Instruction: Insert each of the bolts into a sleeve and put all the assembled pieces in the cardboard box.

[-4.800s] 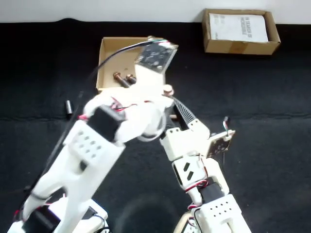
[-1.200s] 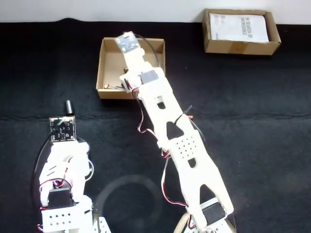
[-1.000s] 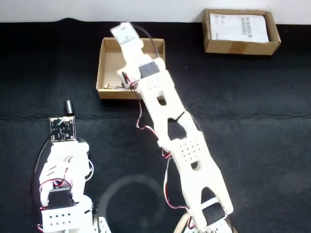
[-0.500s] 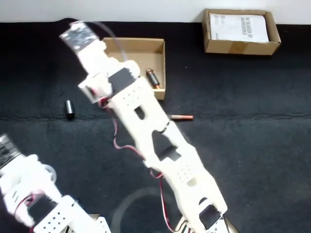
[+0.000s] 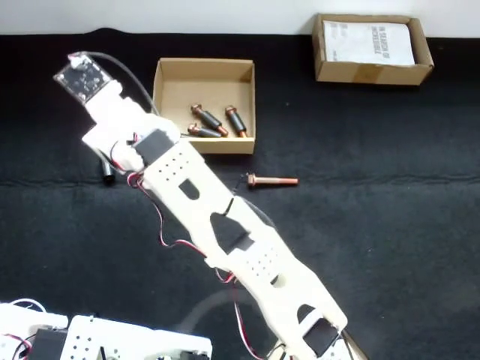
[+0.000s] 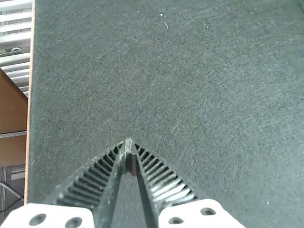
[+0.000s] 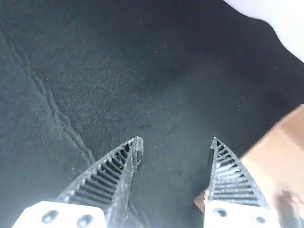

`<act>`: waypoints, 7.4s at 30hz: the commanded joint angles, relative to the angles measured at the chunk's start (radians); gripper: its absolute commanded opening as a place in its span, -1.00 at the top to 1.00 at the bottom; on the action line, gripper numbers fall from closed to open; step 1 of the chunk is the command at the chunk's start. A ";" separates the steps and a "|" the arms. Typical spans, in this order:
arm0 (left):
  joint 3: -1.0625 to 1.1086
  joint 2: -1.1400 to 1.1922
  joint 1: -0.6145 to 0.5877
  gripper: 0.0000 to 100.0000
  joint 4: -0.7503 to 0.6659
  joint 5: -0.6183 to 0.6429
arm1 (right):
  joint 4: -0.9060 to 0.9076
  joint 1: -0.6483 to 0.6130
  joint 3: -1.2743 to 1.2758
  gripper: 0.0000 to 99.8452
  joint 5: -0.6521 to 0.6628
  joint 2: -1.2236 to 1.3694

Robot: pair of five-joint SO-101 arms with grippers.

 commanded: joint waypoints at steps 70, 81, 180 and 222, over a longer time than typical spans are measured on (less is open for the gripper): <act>0.018 -0.038 0.174 0.98 0.133 -0.092 | 0.809 0.321 -0.593 0.98 0.003 -0.335; 0.018 -0.038 0.232 0.98 0.204 -0.092 | 0.811 0.542 -0.590 0.98 -0.044 -0.791; -2.433 2.499 2.086 0.68 0.554 1.235 | 0.122 0.831 2.419 0.98 -0.040 -2.778; -2.483 2.730 1.989 0.84 0.572 1.295 | 0.120 0.828 2.410 0.98 0.018 -2.710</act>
